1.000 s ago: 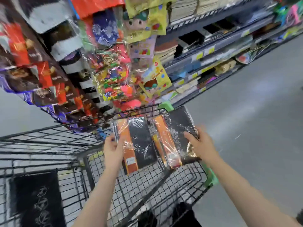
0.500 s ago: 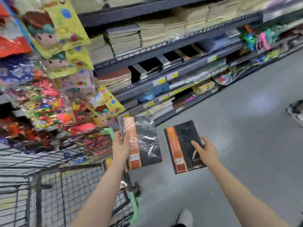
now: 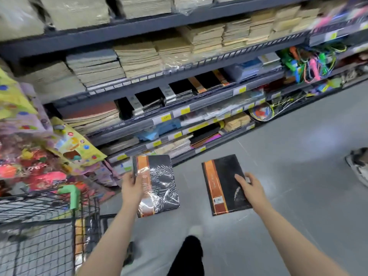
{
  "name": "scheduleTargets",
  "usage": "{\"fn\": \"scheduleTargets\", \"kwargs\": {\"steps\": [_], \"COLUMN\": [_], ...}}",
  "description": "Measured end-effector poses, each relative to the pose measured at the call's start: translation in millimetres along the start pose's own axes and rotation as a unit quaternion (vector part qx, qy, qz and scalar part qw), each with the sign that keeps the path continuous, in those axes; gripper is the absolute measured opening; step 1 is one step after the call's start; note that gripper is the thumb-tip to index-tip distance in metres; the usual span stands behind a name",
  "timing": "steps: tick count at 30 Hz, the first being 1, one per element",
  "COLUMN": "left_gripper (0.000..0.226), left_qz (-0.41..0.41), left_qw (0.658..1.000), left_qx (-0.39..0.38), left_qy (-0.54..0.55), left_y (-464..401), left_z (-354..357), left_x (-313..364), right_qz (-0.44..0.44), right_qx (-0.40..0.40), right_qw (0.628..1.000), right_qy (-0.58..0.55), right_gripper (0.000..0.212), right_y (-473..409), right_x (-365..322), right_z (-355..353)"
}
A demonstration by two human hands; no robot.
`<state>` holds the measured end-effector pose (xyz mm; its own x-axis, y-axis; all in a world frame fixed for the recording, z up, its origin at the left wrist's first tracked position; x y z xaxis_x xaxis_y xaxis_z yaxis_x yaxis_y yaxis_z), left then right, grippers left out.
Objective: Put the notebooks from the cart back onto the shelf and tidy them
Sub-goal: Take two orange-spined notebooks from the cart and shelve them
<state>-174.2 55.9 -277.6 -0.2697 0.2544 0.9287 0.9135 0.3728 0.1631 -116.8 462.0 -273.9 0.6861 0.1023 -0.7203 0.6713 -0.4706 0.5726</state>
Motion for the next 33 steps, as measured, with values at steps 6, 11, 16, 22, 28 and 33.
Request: {"fn": "scheduleTargets", "kwargs": {"steps": [6,11,16,22,28,33], "left_gripper": [0.006,0.018,0.035,0.027,0.010,0.031], "left_qz": [-0.026,-0.044,-0.070,-0.077,-0.099,-0.111], "left_qw": [0.999,0.997,0.996,0.994,0.978,0.964], "left_qx": [-0.010,-0.018,-0.006,0.041,0.151,0.206], "left_qy": [0.038,0.058,0.047,0.060,0.103,0.127], "left_y": [-47.5,-84.1,-106.2,-121.2,-101.1,-88.0], "left_z": [91.7,164.2,205.5,237.9,270.8,287.1], "left_x": [31.7,65.5,91.4,106.6,106.7,120.5], "right_qz": [0.002,0.023,0.018,-0.020,-0.064,-0.067], "right_qx": [-0.011,-0.008,-0.019,-0.096,-0.173,-0.218], "right_qw": [1.000,0.998,0.997,0.992,0.976,0.966], "right_qy": [0.019,0.053,0.071,0.074,0.113,0.122], "right_gripper": [0.019,0.014,0.019,0.018,0.022,0.020], "right_y": [-78.0,-153.3,-212.7,-271.3,-319.1,-335.7], "right_x": [-53.0,-98.6,-145.3,-196.9,-226.7,-254.9], "right_z": [-27.7,-60.0,-86.2,-93.1,-94.4,-88.5]}}
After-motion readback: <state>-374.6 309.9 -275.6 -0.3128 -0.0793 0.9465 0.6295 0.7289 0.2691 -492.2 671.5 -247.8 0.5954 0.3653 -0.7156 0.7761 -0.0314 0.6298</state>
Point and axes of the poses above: each hand's wrist, its own y-axis away from the middle knuckle, its own z-axis out of the palm, x = y × z, the point moved 10 cm from there along -y, towards the middle knuckle, and after that the axes turned 9 degrees about z, right-handed, at the moved point
